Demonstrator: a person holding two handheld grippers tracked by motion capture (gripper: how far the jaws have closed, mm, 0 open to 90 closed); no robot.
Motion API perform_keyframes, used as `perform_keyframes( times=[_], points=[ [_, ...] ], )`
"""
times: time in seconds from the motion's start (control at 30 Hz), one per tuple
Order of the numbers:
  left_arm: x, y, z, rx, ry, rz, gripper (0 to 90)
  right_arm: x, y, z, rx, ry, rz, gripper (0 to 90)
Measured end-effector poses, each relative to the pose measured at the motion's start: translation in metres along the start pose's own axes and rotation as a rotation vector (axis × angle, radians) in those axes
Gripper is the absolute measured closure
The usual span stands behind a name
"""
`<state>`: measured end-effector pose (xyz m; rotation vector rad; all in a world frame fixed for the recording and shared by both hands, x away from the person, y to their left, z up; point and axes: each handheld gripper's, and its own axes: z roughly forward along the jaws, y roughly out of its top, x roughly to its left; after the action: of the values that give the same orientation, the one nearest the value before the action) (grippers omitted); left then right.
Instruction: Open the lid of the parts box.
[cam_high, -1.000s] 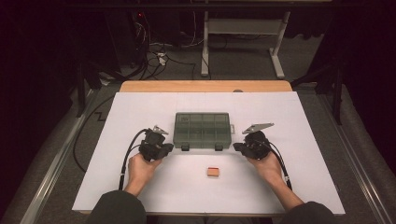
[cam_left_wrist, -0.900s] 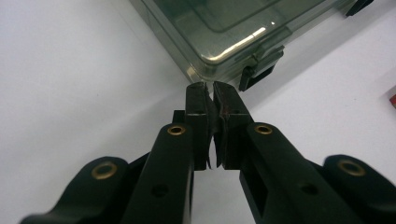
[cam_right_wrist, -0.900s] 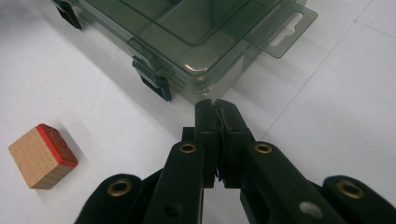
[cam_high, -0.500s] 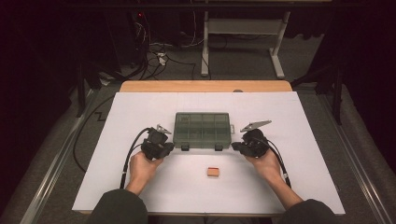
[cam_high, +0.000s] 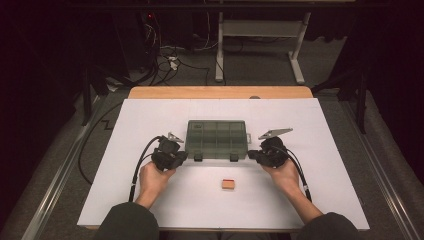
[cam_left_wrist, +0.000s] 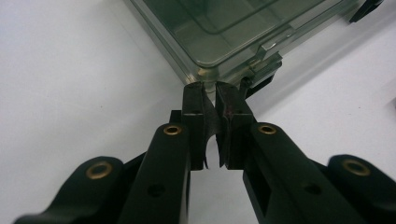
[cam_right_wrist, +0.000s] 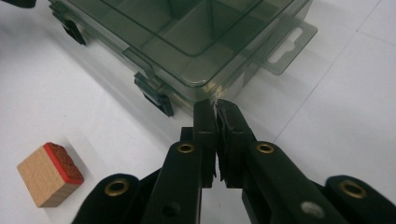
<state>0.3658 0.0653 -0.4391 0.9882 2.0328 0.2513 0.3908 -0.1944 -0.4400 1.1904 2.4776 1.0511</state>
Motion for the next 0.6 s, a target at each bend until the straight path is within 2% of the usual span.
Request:
perform_keyframes(
  times=[0.03, 0.1, 0.13, 0.2, 0.27, 0.3, 0.33, 0.37, 0.4, 0.43, 0.47, 0.6],
  points=[
    [0.002, 0.001, 0.0, -0.003, -0.022, 0.039, 81.8, 0.001, 0.001, 0.0, 0.0, -0.002, 0.0, 86.6],
    [0.002, 0.002, -0.001, -0.001, -0.03, 0.04, 81.5, 0.001, 0.001, 0.0, -0.004, -0.003, -0.003, 86.5],
    [0.001, 0.003, -0.002, -0.01, -0.026, 0.018, 81.5, 0.001, 0.002, 0.0, -0.006, -0.006, -0.003, 86.0],
    [-0.002, 0.005, -0.004, -0.013, -0.037, 0.006, 80.6, 0.001, 0.004, -0.001, -0.015, -0.004, 0.001, 85.5],
    [-0.003, 0.005, -0.004, -0.014, -0.034, 0.004, 78.3, 0.001, 0.006, -0.001, -0.024, -0.005, 0.005, 84.9],
    [-0.004, 0.005, -0.004, -0.02, -0.039, 0.02, 76.8, 0.001, 0.007, -0.002, -0.029, -0.005, 0.006, 84.9],
    [-0.005, 0.005, -0.004, -0.027, -0.041, 0.019, 76.8, 0.001, 0.007, -0.002, -0.029, -0.005, 0.006, 84.9],
    [-0.007, 0.006, -0.004, -0.034, -0.042, 0.027, 72.3, 0.002, 0.01, -0.002, -0.035, -0.006, 0.003, 84.3],
    [-0.008, 0.007, -0.003, -0.039, -0.048, 0.032, 72.3, 0.002, 0.01, -0.002, -0.035, -0.006, 0.003, 84.3],
    [-0.011, 0.008, 0.0, -0.067, -0.043, 0.042, 67.0, 0.002, 0.013, -0.003, -0.043, -0.008, 0.007, 83.8],
    [-0.011, 0.008, 0.0, -0.067, -0.043, 0.042, 63.5, 0.002, 0.013, -0.003, -0.043, -0.008, 0.007, 83.8],
    [-0.018, 0.012, 0.003, -0.094, -0.047, 0.044, 57.8, 0.002, 0.019, -0.005, -0.058, -0.016, 0.015, 82.7]
  ],
)
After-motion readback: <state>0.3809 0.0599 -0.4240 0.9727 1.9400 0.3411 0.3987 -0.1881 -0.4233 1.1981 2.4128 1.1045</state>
